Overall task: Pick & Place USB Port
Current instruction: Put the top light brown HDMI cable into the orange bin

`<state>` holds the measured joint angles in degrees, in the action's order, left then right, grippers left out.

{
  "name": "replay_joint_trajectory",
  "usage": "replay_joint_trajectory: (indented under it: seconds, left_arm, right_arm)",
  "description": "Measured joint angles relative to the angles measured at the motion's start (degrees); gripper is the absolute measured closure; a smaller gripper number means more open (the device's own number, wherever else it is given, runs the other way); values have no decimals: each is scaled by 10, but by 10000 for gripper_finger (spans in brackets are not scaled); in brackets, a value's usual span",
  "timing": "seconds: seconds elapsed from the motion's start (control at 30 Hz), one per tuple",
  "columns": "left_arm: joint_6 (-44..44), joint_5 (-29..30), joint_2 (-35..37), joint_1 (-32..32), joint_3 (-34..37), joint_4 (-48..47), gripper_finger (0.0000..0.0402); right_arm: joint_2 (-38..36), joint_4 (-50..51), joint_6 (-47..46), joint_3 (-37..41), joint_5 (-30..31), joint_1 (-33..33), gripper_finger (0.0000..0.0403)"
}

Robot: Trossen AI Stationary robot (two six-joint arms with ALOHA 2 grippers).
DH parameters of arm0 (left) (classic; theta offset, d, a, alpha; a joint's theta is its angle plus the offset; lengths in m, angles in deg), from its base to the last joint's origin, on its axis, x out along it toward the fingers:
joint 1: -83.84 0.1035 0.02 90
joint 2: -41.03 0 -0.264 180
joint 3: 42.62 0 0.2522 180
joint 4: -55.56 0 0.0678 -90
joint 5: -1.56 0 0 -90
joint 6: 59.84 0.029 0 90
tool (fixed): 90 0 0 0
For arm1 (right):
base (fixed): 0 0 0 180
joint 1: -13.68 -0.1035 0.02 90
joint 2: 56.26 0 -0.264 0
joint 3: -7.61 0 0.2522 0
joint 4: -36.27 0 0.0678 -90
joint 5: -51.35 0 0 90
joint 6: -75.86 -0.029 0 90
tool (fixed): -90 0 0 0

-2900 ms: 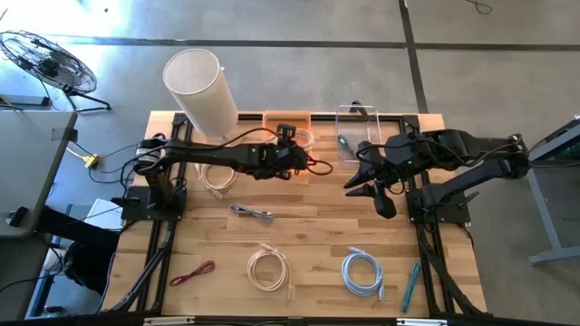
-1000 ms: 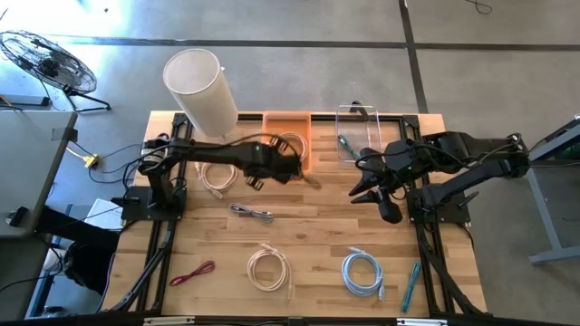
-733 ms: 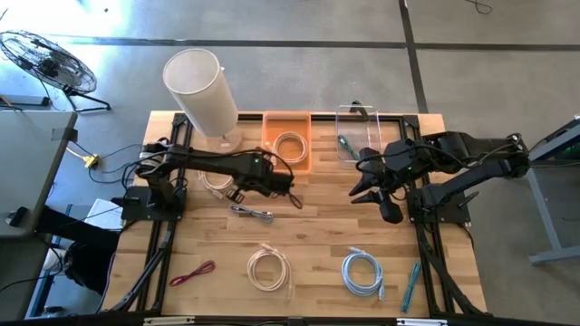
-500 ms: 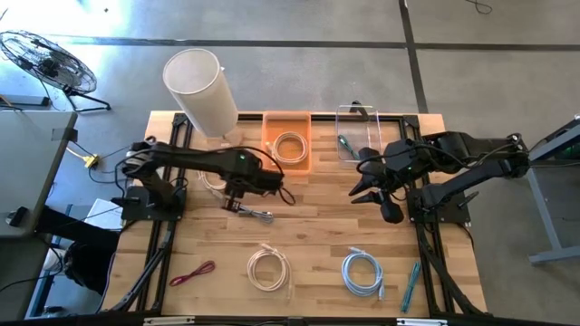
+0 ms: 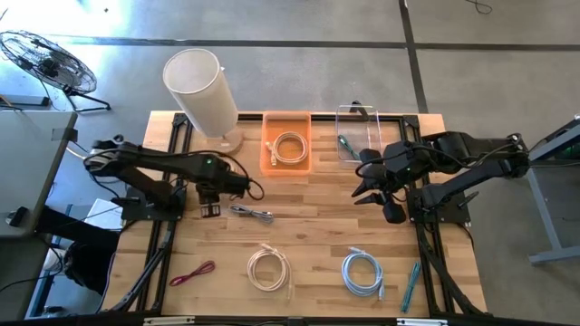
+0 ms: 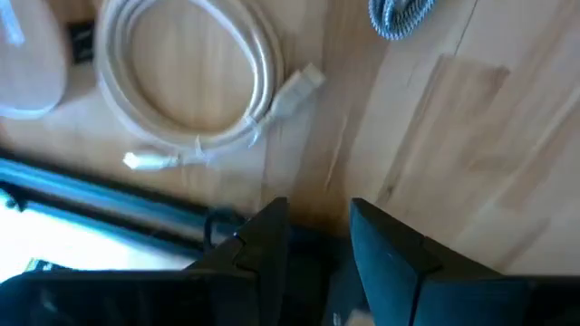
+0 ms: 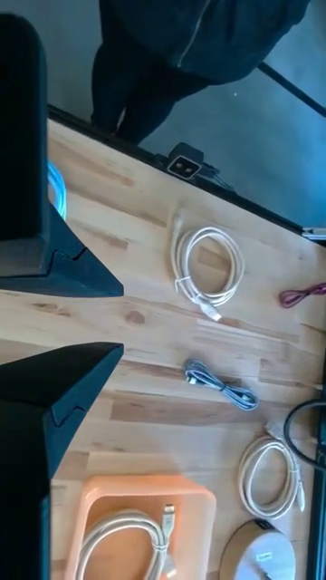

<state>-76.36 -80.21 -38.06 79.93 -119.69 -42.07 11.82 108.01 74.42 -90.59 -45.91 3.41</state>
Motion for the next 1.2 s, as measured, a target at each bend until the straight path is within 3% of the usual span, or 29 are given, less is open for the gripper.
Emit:
replay_joint_trajectory:
  seconds: [0.23,0.47,0.9,1.2]
  left_arm:
    - [189,-2,33,1,124,111,285]
    - [325,6,32,10,172,159,285]
    - [354,15,32,125,178,183,285]
    - [368,-9,32,148,178,197,285]
  right_arm:
    - [0,0,4,0,0,2,320]
    - [0,0,-11,0,-8,2,320]
    - [0,-5,-47,0,-8,1,320]
    - [0,-18,-48,0,-8,1,320]
